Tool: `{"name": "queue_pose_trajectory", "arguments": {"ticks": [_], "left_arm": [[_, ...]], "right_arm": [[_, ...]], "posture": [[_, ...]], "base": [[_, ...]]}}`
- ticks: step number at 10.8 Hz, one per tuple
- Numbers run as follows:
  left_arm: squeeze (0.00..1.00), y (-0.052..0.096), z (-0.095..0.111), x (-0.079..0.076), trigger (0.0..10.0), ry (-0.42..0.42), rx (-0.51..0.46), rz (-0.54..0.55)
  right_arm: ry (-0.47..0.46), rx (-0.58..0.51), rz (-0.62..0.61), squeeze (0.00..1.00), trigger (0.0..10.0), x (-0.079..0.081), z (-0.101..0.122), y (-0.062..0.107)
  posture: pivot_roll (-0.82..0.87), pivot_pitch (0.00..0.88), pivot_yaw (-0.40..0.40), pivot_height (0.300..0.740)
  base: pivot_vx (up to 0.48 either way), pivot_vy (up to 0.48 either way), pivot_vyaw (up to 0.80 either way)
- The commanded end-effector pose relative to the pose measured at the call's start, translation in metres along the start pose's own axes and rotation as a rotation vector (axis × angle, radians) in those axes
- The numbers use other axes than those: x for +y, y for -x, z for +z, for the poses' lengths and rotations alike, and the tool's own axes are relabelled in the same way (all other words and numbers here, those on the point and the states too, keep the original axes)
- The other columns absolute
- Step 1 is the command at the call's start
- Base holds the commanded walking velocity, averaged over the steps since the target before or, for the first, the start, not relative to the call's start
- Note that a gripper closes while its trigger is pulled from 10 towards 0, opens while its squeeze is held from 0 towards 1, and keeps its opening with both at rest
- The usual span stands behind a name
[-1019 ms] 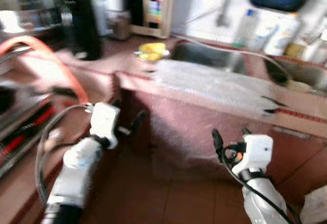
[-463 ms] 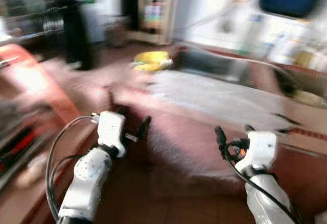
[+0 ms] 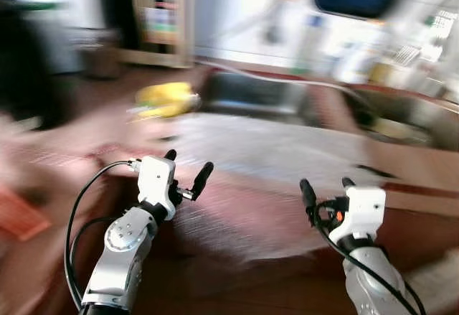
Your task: Kitchen organization
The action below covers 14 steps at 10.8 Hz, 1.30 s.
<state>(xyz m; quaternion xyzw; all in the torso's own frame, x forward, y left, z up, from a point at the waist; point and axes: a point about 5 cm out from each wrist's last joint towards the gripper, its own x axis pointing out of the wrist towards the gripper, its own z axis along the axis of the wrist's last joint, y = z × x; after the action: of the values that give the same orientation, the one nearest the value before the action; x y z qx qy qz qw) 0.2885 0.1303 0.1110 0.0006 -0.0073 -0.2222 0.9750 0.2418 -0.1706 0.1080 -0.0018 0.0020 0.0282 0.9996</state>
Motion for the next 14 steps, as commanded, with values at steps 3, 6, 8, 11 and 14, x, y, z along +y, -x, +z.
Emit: {"name": "queue_pose_trajectory", "arguments": {"ticks": [3, 6, 8, 11, 14], "left_arm": [[0.0, -0.003, 0.002, -0.01, 10.0, -0.002, 0.0, -0.031], [0.0, -0.002, 0.003, -0.01, 10.0, -0.003, -0.006, -0.025], [0.0, 0.006, 0.015, -0.005, 10.0, -0.014, -0.051, 0.014], [0.0, 0.015, 0.017, 0.001, 10.0, -0.028, -0.05, 0.055], [0.0, 0.016, 0.019, 0.0, 10.0, -0.05, -0.056, 0.057]], "right_arm": [[0.014, -0.007, -0.016, 0.0, 10.0, -0.006, 0.001, 0.0], [0.014, -0.011, -0.011, 0.0, 10.0, -0.005, 0.002, 0.002], [0.01, -0.049, 0.039, 0.0, 10.0, -0.002, 0.01, 0.005], [0.022, -0.046, 0.024, 0.0, 10.0, -0.01, 0.011, 0.01], [0.034, -0.03, 0.044, 0.0, 10.0, -0.006, 0.007, 0.018]], "posture": [[0.08, 0.0, -0.082, 0.74], [0.08, 0.0, -0.08, 0.74], [0.08, 0.0, -0.083, 0.74], [0.07, 0.0, -0.084, 0.74], [0.07, 0.0, -0.085, 0.74]], "base": [[0.276, 0.0, 0.0], [0.274, 0.0, 0.0], [0.272, 0.0, 0.0], [0.265, 0.0, 0.0], [0.086, 0.0, 0.0]]}}
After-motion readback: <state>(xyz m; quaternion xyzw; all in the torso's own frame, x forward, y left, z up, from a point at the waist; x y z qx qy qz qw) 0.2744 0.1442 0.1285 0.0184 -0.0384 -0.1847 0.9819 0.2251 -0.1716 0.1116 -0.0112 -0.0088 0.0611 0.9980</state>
